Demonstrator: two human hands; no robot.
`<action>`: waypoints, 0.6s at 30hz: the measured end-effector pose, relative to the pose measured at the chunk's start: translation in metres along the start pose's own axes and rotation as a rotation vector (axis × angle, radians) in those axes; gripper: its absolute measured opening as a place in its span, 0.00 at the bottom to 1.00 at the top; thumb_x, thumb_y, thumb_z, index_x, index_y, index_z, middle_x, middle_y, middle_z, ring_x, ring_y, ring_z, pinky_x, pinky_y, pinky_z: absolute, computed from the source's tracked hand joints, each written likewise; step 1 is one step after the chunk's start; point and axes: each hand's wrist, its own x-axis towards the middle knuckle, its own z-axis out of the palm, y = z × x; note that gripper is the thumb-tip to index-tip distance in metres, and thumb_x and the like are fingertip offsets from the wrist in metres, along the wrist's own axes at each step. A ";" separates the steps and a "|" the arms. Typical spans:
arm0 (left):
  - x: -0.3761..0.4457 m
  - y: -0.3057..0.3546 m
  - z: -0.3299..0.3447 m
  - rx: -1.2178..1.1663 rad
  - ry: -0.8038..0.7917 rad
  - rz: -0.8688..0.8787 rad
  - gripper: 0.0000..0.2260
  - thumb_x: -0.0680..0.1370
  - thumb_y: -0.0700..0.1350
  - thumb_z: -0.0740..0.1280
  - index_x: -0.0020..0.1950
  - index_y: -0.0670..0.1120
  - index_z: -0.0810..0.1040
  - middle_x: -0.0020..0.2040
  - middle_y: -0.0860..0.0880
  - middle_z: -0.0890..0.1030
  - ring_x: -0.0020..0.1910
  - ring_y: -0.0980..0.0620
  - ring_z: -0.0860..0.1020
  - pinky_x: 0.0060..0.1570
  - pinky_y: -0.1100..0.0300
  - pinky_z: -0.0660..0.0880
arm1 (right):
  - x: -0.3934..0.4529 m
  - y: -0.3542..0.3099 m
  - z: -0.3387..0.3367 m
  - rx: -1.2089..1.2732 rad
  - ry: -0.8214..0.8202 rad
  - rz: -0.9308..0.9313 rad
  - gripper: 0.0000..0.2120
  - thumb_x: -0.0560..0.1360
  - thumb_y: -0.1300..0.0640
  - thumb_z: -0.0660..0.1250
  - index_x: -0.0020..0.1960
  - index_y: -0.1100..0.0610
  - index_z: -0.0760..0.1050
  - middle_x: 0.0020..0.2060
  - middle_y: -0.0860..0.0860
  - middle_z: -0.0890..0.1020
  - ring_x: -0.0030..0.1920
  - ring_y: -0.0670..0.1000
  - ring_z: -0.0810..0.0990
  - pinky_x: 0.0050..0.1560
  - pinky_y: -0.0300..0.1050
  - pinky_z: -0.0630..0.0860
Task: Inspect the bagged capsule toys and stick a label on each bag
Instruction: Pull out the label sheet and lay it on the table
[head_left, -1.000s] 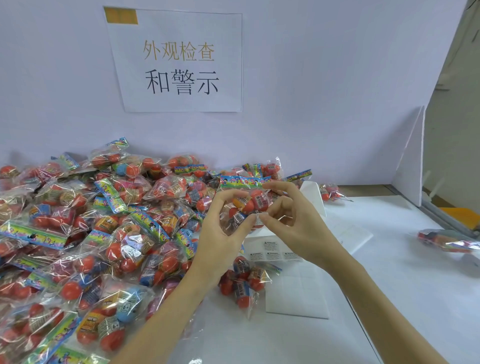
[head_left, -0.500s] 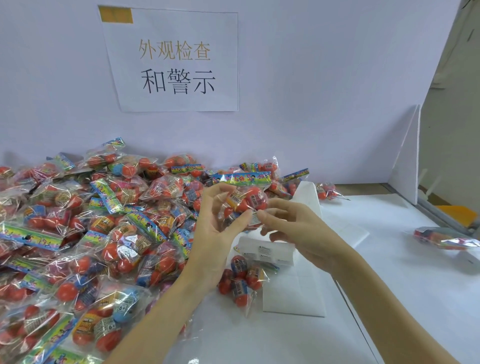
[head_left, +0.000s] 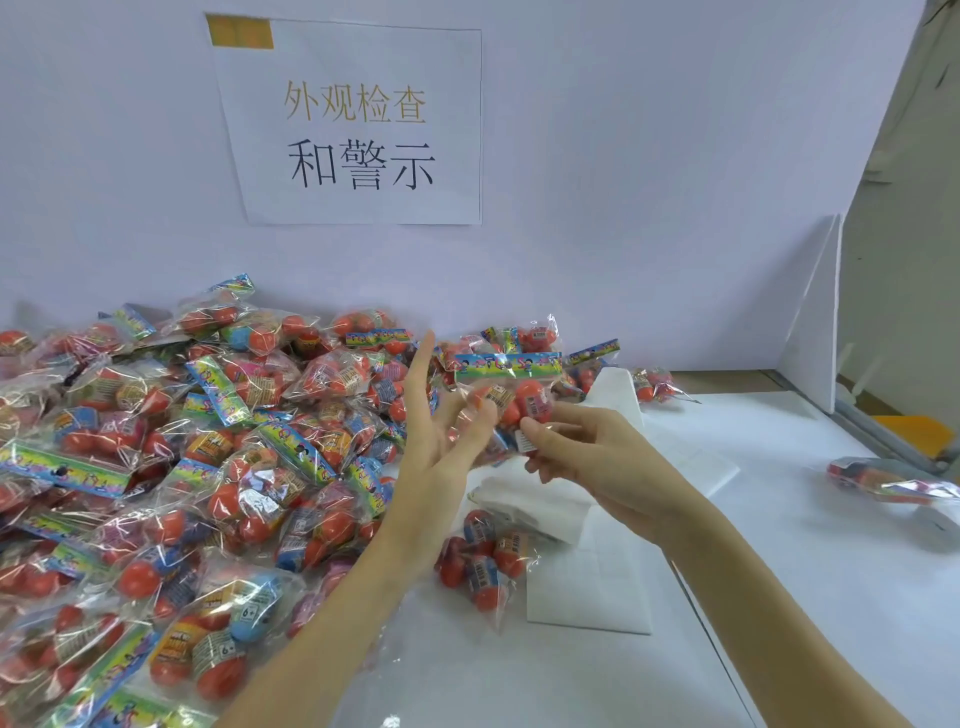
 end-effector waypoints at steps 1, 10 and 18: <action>0.000 0.002 0.001 0.006 0.017 -0.006 0.31 0.82 0.52 0.69 0.78 0.72 0.58 0.66 0.51 0.81 0.68 0.45 0.79 0.69 0.41 0.73 | 0.001 -0.003 -0.005 0.039 0.026 -0.002 0.10 0.79 0.56 0.72 0.56 0.62 0.84 0.43 0.56 0.83 0.40 0.50 0.81 0.43 0.38 0.79; 0.003 0.016 -0.012 0.469 -0.209 -0.009 0.24 0.83 0.57 0.65 0.30 0.47 0.82 0.28 0.45 0.80 0.25 0.49 0.74 0.32 0.60 0.72 | -0.008 -0.016 -0.054 1.399 -0.382 -0.321 0.23 0.81 0.48 0.69 0.75 0.44 0.73 0.60 0.47 0.80 0.46 0.45 0.78 0.43 0.34 0.69; 0.005 0.006 -0.026 1.361 -0.570 0.071 0.25 0.83 0.57 0.49 0.54 0.50 0.84 0.52 0.54 0.81 0.51 0.53 0.74 0.57 0.53 0.73 | 0.004 -0.004 -0.041 0.980 -0.149 -0.082 0.19 0.70 0.55 0.82 0.60 0.54 0.84 0.41 0.46 0.78 0.34 0.44 0.72 0.28 0.34 0.71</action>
